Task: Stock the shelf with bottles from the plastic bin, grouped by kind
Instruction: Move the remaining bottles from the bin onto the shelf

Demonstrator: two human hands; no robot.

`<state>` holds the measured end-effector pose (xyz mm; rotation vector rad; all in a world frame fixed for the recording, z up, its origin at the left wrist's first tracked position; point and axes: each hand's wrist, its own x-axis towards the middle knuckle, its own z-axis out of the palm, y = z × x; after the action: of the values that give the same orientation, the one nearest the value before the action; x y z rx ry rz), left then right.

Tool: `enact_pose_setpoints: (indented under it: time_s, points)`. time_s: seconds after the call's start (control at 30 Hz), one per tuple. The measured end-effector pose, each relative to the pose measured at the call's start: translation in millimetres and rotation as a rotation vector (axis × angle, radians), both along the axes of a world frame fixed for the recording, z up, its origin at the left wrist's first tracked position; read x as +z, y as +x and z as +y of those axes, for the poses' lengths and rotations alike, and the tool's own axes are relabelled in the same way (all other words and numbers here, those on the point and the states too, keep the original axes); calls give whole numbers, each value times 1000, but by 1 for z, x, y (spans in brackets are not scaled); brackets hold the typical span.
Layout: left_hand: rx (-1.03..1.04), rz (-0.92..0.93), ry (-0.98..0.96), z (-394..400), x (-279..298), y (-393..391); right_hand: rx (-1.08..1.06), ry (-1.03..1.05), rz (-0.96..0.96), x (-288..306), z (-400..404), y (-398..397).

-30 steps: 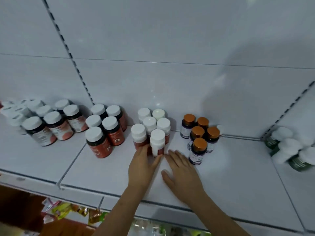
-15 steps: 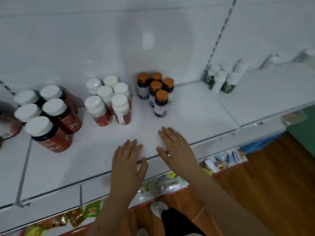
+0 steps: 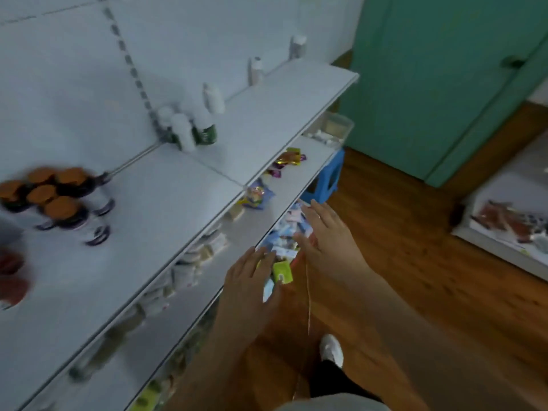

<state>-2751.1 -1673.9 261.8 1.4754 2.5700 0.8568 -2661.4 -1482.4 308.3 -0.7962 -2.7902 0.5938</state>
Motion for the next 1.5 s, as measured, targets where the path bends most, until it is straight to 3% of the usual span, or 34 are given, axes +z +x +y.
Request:
enact_pose_setpoints:
  time_s: [0.4, 0.7, 1.1, 1.5]
  points:
    - [-265, 0, -159, 269, -4, 72, -109, 100, -81, 11, 256, 114]
    - [-283, -59, -174, 402, 5, 90, -160, 89, -102, 11, 391, 143]
    - [-367, -76, -212, 631, -34, -5, -237, 79, -150, -7, 601, 62]
    - [-251, -182, -262, 831, -33, -131, -200, 64, -175, 20, 807, -85]
